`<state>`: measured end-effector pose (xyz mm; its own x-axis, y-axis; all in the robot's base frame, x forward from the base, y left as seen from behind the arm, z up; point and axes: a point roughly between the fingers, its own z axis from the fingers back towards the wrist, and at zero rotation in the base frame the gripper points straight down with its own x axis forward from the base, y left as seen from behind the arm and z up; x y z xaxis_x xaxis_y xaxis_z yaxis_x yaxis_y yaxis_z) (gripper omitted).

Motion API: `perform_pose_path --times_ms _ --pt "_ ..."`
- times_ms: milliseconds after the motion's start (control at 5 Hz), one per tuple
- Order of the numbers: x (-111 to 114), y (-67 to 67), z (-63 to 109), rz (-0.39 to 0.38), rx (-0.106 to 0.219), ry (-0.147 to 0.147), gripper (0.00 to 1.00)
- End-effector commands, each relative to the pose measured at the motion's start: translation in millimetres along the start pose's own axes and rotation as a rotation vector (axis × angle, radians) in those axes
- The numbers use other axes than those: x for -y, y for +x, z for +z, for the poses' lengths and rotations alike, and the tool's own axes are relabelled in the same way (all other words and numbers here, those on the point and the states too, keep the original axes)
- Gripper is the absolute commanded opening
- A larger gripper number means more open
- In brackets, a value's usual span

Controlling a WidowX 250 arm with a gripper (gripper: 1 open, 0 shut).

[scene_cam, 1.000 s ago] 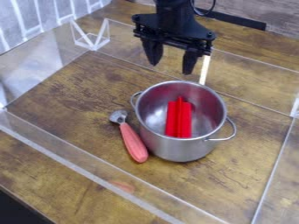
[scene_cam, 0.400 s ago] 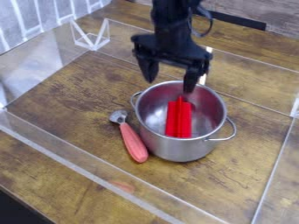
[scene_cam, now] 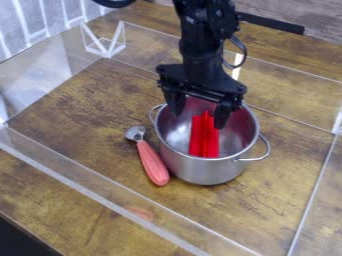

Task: Remove the red object from the silver pot and put it on the table

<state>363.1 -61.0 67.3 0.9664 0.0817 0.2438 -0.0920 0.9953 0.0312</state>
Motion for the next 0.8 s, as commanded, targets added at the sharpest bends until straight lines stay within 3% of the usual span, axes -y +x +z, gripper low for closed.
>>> perform_pose_path --times_ms 0,600 --pt "7.5 7.2 9.7 -0.007 0.046 -0.021 0.00" --pt "-2.7 27.2 58.9 0.011 0.088 -0.036 0.00"
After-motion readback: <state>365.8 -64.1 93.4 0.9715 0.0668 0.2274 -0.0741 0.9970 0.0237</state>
